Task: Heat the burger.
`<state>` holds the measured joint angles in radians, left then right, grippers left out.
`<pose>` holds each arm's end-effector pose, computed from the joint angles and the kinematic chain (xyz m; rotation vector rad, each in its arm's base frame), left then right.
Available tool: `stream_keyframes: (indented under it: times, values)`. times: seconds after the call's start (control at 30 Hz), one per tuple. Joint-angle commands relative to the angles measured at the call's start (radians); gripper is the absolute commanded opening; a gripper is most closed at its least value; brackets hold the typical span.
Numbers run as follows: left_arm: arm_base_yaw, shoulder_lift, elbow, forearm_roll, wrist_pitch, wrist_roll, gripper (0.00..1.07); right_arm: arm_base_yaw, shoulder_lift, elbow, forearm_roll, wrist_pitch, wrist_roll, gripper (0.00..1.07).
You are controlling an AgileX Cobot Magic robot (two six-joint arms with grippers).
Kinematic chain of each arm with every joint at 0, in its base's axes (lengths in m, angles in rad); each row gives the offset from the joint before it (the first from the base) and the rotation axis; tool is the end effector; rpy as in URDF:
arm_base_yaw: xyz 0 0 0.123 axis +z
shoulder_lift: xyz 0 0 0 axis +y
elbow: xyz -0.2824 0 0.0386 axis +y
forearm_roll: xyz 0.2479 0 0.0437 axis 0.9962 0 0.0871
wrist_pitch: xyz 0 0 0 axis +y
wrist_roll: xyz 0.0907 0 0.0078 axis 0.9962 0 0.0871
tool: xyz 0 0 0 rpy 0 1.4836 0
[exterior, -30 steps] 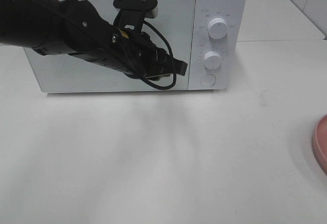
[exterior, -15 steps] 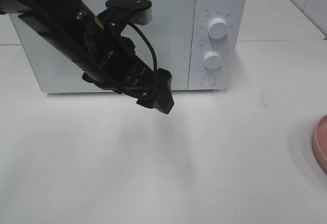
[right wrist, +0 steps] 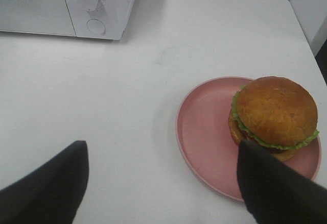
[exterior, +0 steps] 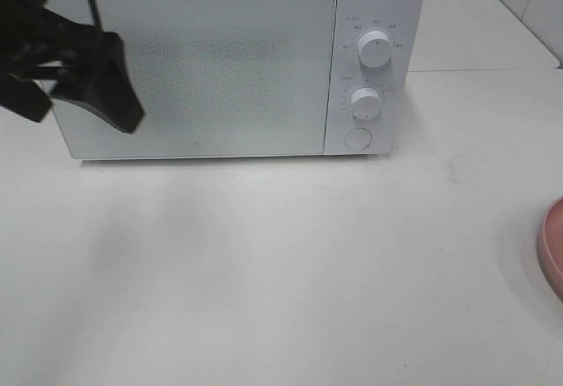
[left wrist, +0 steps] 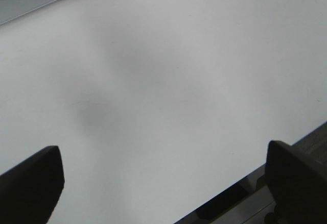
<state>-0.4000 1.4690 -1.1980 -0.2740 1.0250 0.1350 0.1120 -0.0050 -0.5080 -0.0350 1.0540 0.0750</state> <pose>0.2616 -0.1335 0.3013 0.6017 2.7219 -0.4286 -0.0060 -0.0035 0.2799 -0.0357 2.0246 0.0766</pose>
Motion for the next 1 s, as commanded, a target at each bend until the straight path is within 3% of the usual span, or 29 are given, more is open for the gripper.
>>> stream_keyframes:
  times: [0.03, 0.1, 0.23, 0.3, 0.47, 1.0]
  values:
    - [0.084, -0.037, -0.008, 0.004, 0.047, -0.001, 1.0, -0.005, -0.025, -0.001, -0.002, -0.012, -0.006, 0.76]
    - [0.187, -0.071, -0.007, 0.02, 0.099, -0.001, 1.0, -0.005, -0.025, -0.001, -0.002, -0.012, -0.006, 0.76]
    - [0.279, -0.105, 0.013, 0.03, 0.144, -0.002, 1.0, -0.005, -0.025, -0.001, -0.002, -0.012, -0.006, 0.76]
    - [0.371, -0.174, 0.087, 0.026, 0.102, -0.023, 1.0, -0.005, -0.025, -0.001, -0.002, -0.012, -0.006, 0.76]
    - [0.41, -0.248, 0.175, 0.042, 0.088, -0.029, 1.0, -0.005, -0.025, -0.001, -0.002, -0.012, -0.006, 0.76]
    - [0.411, -0.517, 0.532, 0.094, 0.057, -0.036, 1.0, -0.005, -0.025, -0.001, -0.002, -0.012, -0.006, 0.76]
